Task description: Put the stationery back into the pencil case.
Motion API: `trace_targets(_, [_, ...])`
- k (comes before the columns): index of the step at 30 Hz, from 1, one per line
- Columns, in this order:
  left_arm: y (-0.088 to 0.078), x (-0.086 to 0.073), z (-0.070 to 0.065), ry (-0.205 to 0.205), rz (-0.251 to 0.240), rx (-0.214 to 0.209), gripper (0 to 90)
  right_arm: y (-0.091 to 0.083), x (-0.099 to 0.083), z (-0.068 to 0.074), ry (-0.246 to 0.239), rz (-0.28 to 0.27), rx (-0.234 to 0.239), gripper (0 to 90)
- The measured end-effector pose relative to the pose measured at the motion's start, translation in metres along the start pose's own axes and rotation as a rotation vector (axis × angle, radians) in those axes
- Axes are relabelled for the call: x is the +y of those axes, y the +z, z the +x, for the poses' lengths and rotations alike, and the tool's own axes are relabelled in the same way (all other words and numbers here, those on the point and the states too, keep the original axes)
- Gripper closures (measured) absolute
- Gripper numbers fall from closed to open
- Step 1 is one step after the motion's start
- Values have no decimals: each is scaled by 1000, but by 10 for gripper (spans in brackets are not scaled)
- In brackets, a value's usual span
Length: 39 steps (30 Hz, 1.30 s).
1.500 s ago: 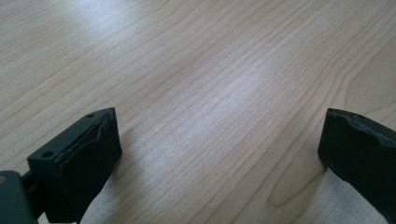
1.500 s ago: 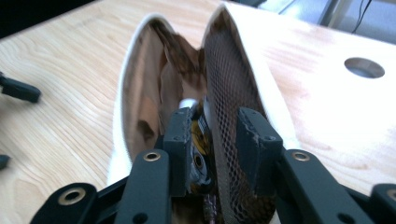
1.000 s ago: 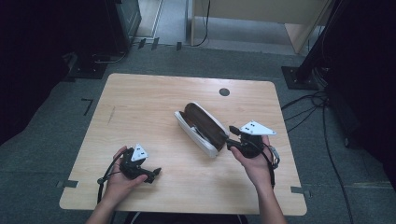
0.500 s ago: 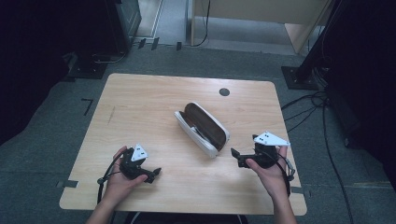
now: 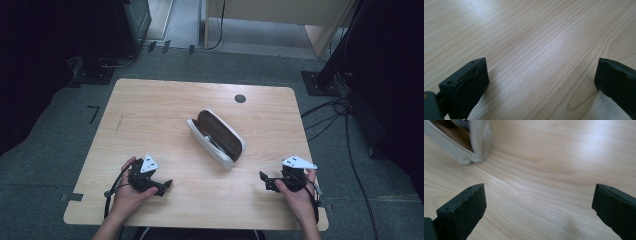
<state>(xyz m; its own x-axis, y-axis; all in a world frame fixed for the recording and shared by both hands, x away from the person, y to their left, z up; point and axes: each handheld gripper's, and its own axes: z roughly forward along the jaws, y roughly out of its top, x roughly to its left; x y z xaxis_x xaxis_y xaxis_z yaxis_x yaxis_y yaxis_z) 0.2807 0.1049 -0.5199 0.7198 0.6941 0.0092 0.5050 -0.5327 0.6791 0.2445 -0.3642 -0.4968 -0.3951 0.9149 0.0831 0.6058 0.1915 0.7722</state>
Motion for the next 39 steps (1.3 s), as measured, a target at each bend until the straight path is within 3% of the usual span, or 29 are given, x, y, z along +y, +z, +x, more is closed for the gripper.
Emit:
trace_targets(3, [0,0,0,-1,0,0,0,8,-10,-4,13,29,-6,0])
trace_targets(11, [0,0,0,1,0,-1,0,18,-22,-6,-9,89,-52,0])
trace_targets(15, [0,0,0,1,-1,-1,0,17,-23,-5,-23,93,-64,0])
trace_targets(17, [0,0,0,1,-1,-1,0,16,-25,-5,-37,93,-47,0])
trace_targets(39, [0,0,0,3,-1,-6,0,14,-26,-4,-28,96,-53,0])
